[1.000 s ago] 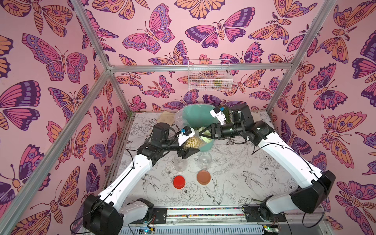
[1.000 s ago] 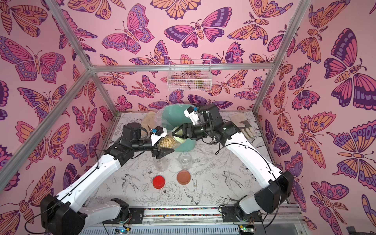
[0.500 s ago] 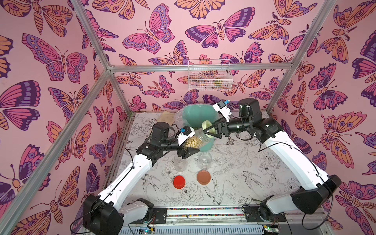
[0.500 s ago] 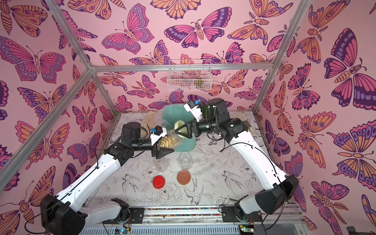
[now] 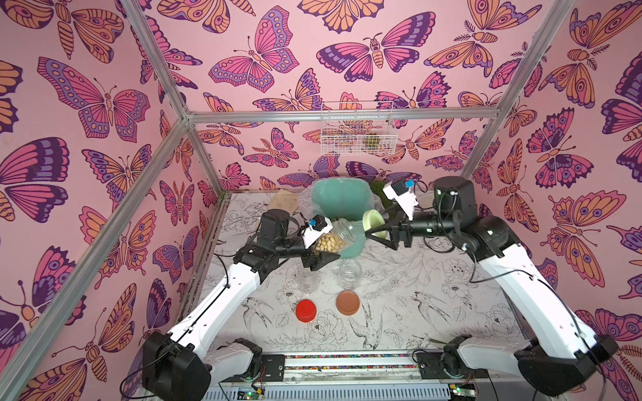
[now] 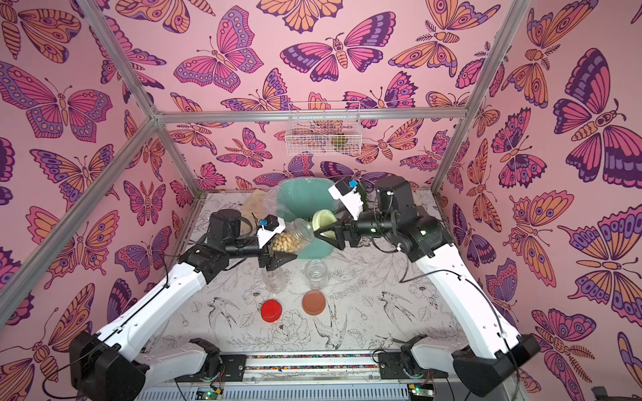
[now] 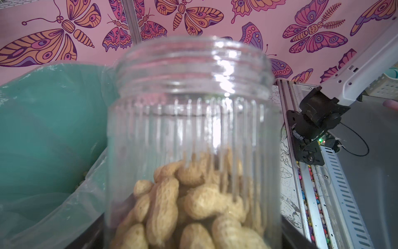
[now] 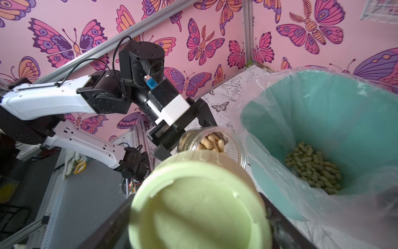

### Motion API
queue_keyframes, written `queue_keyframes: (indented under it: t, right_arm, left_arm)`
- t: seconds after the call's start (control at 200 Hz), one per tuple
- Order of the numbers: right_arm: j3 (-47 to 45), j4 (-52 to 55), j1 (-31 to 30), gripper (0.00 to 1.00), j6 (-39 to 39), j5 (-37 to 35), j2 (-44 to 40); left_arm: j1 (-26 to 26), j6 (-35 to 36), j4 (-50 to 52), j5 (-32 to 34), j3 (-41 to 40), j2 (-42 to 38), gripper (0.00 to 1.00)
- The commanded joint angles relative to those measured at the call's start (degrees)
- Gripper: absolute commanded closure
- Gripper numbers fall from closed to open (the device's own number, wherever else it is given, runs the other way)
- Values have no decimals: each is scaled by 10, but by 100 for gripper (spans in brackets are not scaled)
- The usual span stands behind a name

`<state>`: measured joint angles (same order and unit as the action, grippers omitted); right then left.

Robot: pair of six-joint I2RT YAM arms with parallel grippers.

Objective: Empty moldy peanuts from jars
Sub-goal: Place the lid at the center of the board.

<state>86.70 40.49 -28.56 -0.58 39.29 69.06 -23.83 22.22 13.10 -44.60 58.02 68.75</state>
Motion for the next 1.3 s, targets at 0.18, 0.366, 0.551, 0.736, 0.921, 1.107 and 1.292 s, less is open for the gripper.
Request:
queue_keyframes:
  t: [0.18, 0.366, 0.551, 0.736, 0.921, 1.107, 1.292]
  right_arm:
    - [-113, 129, 2, 100, -22, -180, -92]
    - [-197, 164, -3, 100, 0, -241, -141]
    - [-258, 182, -79, 100, 32, -358, -163]
    - [-240, 200, -130, 100, 63, -421, -105]
    - [-249, 165, -144, 100, 178, -434, -75]
    - [-351, 63, -157, 100, 262, -464, -117]
    - [-429, 3, -158, 97, 289, -492, -133]
  left_arm:
    - [5, -23, -70, 7, -7, -19, 100]
    - [5, -23, -73, 13, -10, -26, 100]
    - [5, -21, -78, 19, -16, -26, 100]
    - [6, -20, -79, 29, -18, -29, 100]
    - [7, -19, -80, 38, -27, -37, 100]
    - [10, -17, -81, 38, -29, -35, 100]
    - [12, -20, -89, 40, -34, -33, 100]
